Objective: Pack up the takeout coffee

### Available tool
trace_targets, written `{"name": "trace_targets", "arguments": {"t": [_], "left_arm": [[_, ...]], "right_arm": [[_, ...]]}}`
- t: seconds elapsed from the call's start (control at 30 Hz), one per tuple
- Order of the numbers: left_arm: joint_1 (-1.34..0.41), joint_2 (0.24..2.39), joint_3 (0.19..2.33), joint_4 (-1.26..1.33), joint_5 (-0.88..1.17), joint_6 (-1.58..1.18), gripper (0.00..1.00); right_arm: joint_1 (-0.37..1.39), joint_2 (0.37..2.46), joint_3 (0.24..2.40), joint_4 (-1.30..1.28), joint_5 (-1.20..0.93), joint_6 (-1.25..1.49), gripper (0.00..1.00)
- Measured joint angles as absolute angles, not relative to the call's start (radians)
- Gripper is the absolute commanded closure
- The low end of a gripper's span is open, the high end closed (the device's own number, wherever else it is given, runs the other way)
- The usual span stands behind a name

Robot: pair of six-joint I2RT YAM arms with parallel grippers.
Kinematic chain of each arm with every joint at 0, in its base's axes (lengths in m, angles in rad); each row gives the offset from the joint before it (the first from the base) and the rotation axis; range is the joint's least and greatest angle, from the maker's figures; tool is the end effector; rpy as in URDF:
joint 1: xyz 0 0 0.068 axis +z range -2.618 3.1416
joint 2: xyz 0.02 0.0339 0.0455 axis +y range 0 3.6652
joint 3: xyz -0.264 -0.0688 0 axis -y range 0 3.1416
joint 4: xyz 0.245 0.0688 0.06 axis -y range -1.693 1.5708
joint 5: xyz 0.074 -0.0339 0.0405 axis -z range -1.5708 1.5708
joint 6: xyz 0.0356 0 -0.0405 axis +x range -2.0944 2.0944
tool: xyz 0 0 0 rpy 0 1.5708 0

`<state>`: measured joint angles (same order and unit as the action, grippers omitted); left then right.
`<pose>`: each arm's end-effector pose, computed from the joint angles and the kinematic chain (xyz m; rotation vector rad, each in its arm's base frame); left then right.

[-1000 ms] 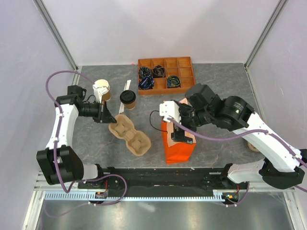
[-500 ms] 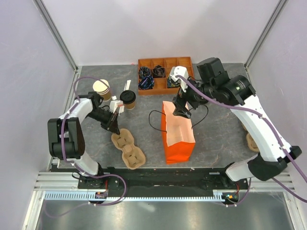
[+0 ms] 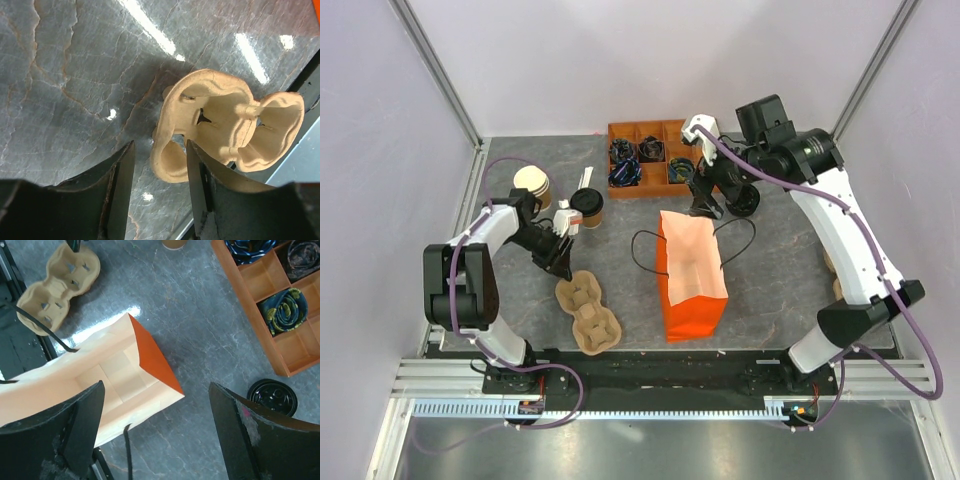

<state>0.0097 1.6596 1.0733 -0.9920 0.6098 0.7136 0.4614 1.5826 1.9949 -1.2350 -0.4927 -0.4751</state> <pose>0.2801 -0.0177 0.1877 0.9673 2.6436 -0.8324 0.2568 0.1465 0.4534 -1.2578 1.9769 0.5801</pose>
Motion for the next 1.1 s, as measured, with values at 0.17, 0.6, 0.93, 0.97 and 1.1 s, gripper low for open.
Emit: {"name": "trace_targets", "arguments": {"t": [0.17,0.6,0.93,0.97,1.1], "left_arm": [[0.010,1.654,1.050,-0.980,0.602,0.715,0.47],[0.010,1.648,1.039,-0.962,0.603,0.716,0.45],[0.010,1.648,1.037,-0.943,0.603,0.716,0.44],[0.010,1.648,1.037,-0.941,0.603,0.716,0.44],[0.010,1.648,1.034,-0.934,0.603,0.716,0.44]], "right_arm": [[0.463,1.660,2.048,-1.282,-0.491,-0.558,0.14],[0.463,1.743,2.051,-1.337,-0.496,-0.745,0.40],[0.466,1.743,2.002,-1.348,-0.514,-0.791,0.45],[0.468,1.743,1.997,-1.348,-0.517,-0.793,0.46],[0.477,1.743,1.975,-1.349,-0.520,-0.802,0.62]]}}
